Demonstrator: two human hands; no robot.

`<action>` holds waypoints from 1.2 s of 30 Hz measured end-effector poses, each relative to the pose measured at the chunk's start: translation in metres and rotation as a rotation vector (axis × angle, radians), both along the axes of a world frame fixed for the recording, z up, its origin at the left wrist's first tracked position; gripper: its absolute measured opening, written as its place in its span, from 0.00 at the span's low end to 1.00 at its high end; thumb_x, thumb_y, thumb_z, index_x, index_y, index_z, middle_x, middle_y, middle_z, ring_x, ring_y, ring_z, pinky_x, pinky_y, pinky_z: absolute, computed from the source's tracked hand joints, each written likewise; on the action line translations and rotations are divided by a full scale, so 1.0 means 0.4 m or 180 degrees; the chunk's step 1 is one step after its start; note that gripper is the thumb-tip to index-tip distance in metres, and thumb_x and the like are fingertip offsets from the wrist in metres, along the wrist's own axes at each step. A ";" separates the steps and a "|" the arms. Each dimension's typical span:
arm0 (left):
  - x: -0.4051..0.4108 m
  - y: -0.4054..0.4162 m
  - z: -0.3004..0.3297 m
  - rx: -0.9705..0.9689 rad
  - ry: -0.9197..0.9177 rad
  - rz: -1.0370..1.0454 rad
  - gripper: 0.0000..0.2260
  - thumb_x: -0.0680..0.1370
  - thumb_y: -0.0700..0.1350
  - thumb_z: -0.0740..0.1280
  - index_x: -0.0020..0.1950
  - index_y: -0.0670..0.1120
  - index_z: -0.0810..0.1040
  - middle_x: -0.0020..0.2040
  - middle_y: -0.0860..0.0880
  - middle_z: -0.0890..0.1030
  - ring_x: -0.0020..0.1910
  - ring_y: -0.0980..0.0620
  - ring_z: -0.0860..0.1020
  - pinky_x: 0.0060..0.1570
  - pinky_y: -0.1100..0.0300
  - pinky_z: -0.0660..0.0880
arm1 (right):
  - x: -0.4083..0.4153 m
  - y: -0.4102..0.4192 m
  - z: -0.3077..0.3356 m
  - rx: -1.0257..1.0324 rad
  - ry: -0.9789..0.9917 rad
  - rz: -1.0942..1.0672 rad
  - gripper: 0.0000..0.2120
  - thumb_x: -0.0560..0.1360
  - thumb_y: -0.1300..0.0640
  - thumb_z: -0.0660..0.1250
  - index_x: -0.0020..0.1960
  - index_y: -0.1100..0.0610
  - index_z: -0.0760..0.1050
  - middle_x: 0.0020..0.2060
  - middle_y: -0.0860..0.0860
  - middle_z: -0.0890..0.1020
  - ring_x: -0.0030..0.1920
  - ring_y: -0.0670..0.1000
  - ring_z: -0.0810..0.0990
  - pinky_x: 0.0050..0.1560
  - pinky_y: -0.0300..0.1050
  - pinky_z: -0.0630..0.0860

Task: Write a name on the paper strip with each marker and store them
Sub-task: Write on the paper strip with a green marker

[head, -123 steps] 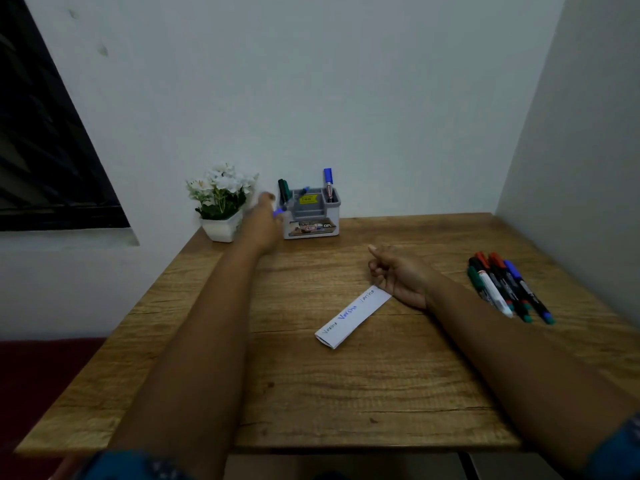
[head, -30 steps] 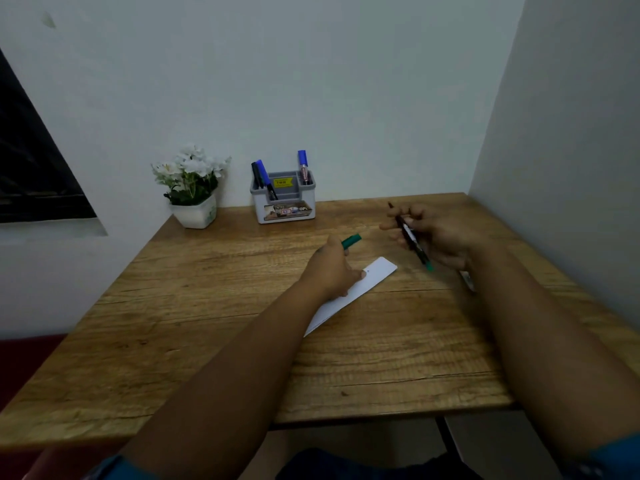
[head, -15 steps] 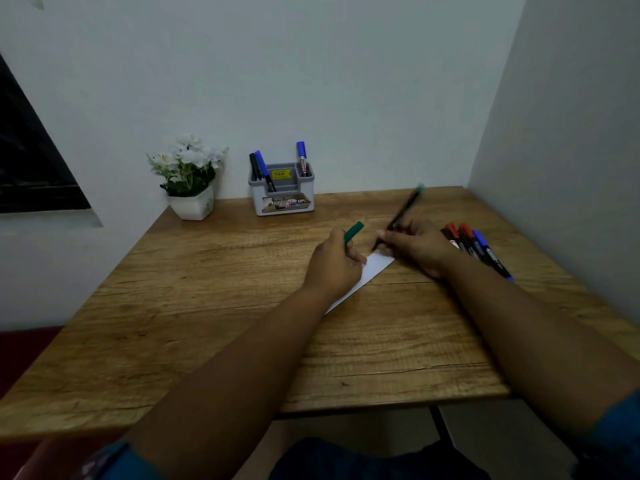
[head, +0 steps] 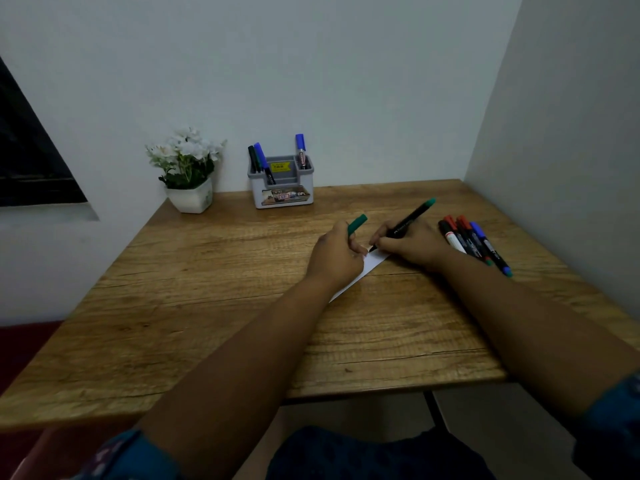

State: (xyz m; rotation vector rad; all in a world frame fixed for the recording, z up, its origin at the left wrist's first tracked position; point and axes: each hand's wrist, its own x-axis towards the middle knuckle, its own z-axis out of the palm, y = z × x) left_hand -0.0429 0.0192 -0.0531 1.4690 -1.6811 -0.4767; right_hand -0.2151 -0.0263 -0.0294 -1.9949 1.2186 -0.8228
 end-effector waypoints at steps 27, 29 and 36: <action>0.005 -0.008 -0.002 0.0087 0.0003 -0.0004 0.10 0.73 0.37 0.66 0.44 0.49 0.67 0.41 0.50 0.83 0.45 0.57 0.81 0.41 0.66 0.71 | -0.010 -0.019 -0.010 -0.0030 -0.0248 -0.0078 0.04 0.73 0.62 0.69 0.42 0.60 0.83 0.43 0.52 0.85 0.48 0.48 0.82 0.52 0.45 0.77; 0.003 -0.006 -0.001 0.0111 -0.0005 -0.0010 0.10 0.73 0.37 0.65 0.45 0.49 0.67 0.41 0.51 0.83 0.46 0.55 0.81 0.45 0.60 0.74 | -0.011 -0.019 -0.010 -0.0030 -0.0214 -0.0099 0.04 0.73 0.61 0.69 0.42 0.59 0.83 0.42 0.51 0.85 0.47 0.48 0.82 0.51 0.44 0.77; -0.003 0.003 0.002 0.0129 -0.0122 -0.0062 0.11 0.73 0.35 0.63 0.46 0.50 0.67 0.43 0.54 0.84 0.48 0.55 0.79 0.45 0.59 0.72 | -0.007 -0.017 -0.007 -0.0044 0.0028 -0.0034 0.05 0.74 0.61 0.68 0.45 0.59 0.83 0.44 0.48 0.85 0.43 0.39 0.80 0.41 0.29 0.73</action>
